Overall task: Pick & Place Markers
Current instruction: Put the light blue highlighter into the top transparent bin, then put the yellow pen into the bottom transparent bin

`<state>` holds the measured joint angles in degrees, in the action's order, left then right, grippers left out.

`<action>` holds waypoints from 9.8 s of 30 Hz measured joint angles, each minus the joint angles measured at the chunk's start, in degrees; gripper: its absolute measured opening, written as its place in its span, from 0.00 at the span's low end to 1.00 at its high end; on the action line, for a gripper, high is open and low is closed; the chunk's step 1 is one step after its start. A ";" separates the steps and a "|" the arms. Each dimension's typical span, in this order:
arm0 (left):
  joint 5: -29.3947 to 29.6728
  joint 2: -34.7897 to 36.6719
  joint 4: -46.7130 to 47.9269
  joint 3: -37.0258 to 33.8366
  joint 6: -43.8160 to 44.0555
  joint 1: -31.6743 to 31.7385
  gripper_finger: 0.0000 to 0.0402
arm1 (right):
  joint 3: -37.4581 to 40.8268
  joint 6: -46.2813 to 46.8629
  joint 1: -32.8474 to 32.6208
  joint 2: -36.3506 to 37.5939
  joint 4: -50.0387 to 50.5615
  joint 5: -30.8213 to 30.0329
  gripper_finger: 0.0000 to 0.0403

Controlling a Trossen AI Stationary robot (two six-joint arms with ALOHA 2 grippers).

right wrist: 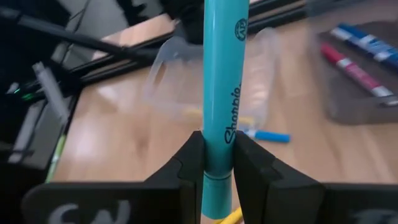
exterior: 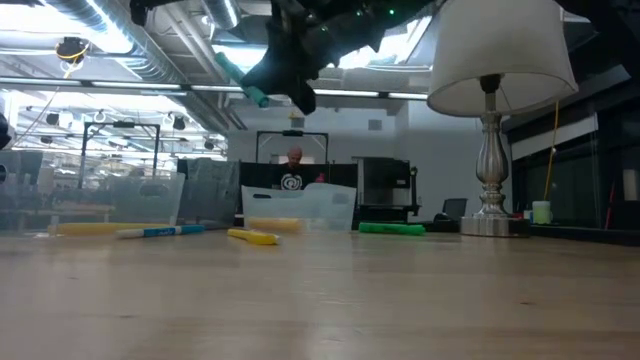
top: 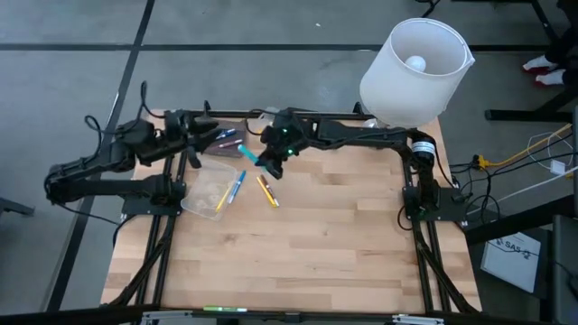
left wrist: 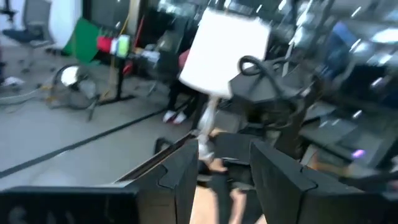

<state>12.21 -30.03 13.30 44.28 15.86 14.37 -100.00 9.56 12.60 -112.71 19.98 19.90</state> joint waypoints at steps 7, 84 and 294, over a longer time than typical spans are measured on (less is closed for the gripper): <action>-1.09 5.31 -8.17 -7.54 6.27 0.00 0.35 | -2.38 3.54 0.02 0.00 -0.34 -7.48 0.15; -9.30 -3.03 -26.03 -19.03 17.45 -0.20 0.15 | -2.54 12.59 -5.35 -0.02 -15.19 -5.20 0.41; -10.30 -34.62 21.64 16.14 -16.32 -3.11 0.15 | -2.52 2.24 -10.14 -0.02 25.63 -9.83 0.42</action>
<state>1.91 -64.65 34.94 60.42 -0.46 11.26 -102.52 11.80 2.46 -112.73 45.61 10.07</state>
